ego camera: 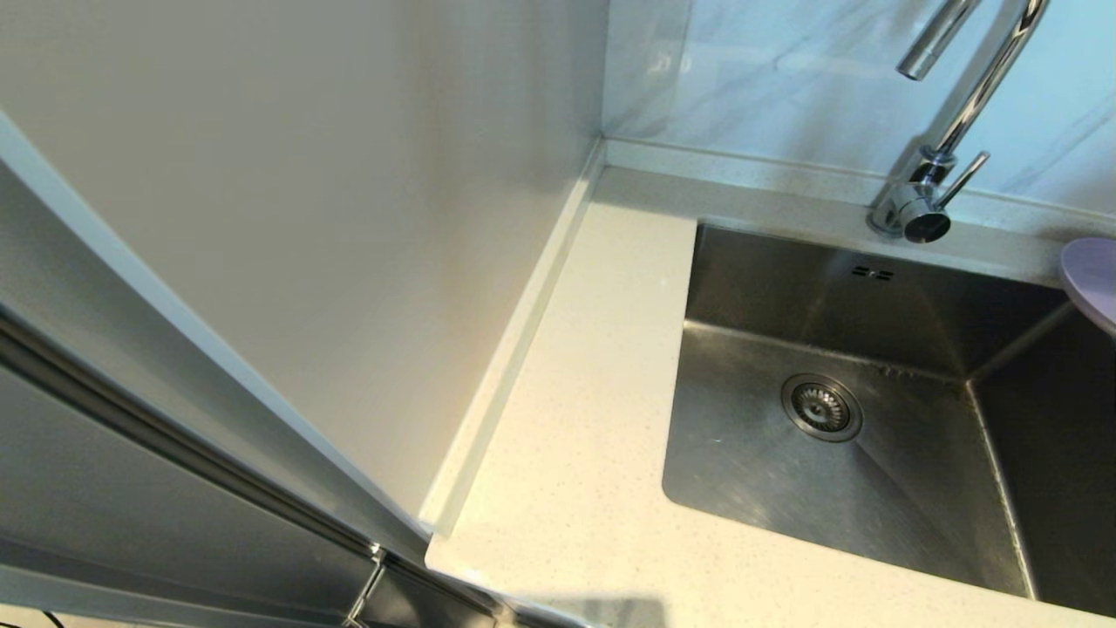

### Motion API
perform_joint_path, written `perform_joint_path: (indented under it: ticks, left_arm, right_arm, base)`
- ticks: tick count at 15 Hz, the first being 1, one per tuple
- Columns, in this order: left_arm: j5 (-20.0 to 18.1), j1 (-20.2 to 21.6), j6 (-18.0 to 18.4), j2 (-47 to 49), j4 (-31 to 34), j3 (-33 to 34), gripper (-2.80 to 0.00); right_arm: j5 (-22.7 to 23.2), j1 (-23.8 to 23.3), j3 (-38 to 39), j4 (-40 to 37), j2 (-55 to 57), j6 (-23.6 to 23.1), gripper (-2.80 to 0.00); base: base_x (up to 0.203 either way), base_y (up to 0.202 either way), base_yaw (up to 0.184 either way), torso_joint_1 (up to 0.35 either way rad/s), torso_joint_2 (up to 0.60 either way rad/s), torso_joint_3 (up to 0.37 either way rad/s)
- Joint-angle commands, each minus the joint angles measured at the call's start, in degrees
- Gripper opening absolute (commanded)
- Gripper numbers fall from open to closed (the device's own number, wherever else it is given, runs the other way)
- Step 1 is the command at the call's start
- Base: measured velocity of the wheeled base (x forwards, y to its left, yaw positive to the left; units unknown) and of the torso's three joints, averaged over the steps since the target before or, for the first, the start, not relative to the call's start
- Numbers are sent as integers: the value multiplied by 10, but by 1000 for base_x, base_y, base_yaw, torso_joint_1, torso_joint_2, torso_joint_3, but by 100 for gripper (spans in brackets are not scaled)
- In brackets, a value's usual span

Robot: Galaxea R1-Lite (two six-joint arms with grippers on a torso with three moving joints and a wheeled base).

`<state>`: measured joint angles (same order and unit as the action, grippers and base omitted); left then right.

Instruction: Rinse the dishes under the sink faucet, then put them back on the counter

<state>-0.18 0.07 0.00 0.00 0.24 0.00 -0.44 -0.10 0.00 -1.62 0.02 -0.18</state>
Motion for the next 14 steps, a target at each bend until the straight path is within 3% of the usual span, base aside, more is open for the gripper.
perform_joint_path:
  ticks: [1,14]
  left_arm:
    - [0,0,0,0,0,0,-280]
    - [0,0,-1,0,0,0,-280]
  right_arm:
    - [0,0,5,-1,2,-1,-280]
    - [0,0,5,-1,2,2,-280]
  base:
    - [0,0,0,0,0,0]
    - [0,0,0,0,0,0]
